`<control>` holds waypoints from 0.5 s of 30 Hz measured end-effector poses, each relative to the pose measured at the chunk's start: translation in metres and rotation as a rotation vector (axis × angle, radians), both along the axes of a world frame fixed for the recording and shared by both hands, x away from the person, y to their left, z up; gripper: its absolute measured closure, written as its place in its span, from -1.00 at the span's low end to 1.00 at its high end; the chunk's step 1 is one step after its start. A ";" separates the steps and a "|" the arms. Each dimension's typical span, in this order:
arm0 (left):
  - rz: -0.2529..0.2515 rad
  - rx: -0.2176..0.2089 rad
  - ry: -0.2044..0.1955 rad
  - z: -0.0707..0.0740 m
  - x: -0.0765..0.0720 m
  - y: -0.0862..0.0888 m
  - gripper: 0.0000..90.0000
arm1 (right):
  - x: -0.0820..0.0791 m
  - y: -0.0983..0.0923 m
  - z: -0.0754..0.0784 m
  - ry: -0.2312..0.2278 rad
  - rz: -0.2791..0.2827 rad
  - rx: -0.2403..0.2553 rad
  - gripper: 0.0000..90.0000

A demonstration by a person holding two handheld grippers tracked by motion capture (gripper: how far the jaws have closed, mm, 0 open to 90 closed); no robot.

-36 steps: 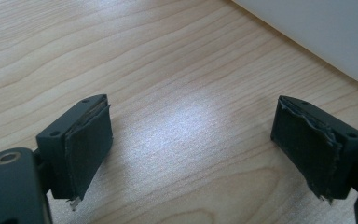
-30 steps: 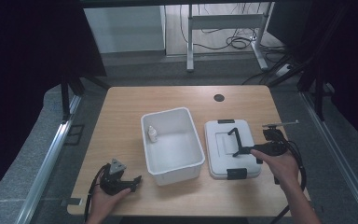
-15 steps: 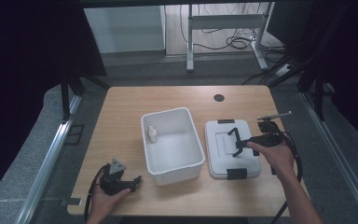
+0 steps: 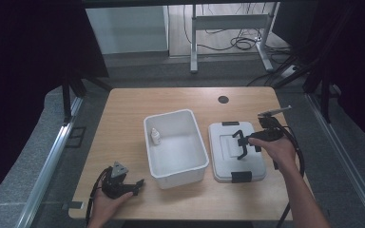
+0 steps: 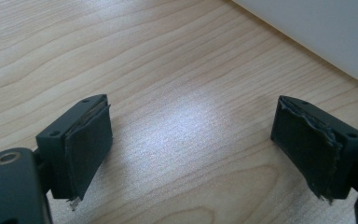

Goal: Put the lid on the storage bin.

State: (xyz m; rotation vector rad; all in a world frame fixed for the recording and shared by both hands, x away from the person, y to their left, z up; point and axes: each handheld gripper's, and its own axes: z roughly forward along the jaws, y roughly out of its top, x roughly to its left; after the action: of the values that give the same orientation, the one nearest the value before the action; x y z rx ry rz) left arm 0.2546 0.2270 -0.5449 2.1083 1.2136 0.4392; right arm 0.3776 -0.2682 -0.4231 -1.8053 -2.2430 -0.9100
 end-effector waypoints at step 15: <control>-0.002 0.001 0.001 0.000 0.000 0.000 -0.73 | 0.025 -0.001 -0.010 0.056 0.001 0.007 -0.11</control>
State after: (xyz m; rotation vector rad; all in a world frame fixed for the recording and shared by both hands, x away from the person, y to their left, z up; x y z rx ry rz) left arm 0.2542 0.2274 -0.5449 2.1102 1.2122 0.4383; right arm 0.4025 -0.2689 -0.4327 -1.8030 -2.2048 -0.8547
